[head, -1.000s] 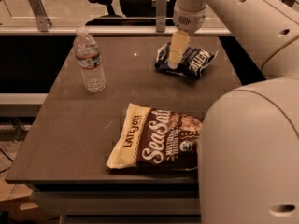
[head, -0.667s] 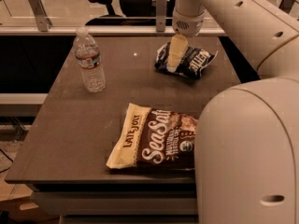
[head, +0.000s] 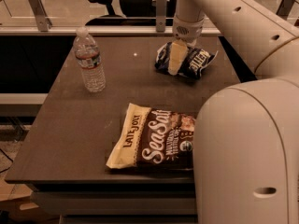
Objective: Pick blue chip bag
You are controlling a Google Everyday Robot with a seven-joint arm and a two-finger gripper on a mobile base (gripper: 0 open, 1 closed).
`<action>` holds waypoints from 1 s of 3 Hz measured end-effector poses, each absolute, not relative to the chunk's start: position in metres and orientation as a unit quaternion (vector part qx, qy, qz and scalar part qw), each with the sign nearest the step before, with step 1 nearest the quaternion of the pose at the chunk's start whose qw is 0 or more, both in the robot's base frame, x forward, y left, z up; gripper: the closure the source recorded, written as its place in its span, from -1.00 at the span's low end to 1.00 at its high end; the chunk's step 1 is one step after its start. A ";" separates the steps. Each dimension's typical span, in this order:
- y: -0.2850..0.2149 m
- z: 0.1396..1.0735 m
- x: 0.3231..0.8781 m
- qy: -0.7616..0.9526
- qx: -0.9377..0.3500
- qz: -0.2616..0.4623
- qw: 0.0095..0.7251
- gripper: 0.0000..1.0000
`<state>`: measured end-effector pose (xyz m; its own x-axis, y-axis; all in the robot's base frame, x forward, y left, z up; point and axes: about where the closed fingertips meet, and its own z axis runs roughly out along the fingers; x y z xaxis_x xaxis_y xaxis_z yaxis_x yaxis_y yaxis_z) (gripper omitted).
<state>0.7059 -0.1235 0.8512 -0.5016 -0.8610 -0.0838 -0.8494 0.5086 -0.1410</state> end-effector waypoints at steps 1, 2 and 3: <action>-0.124 0.845 0.704 0.867 -0.493 -0.034 0.070 -0.19; -0.124 0.843 0.702 0.866 -0.494 -0.031 0.069 0.27; -0.123 0.844 0.701 0.865 -0.496 -0.031 0.068 0.73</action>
Offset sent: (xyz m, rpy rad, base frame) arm -0.0181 -0.0052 -0.0050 0.0064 0.0505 0.0003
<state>0.7009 -0.1232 0.8437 -0.4987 -0.8623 -0.0877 -0.8540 0.5062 -0.1205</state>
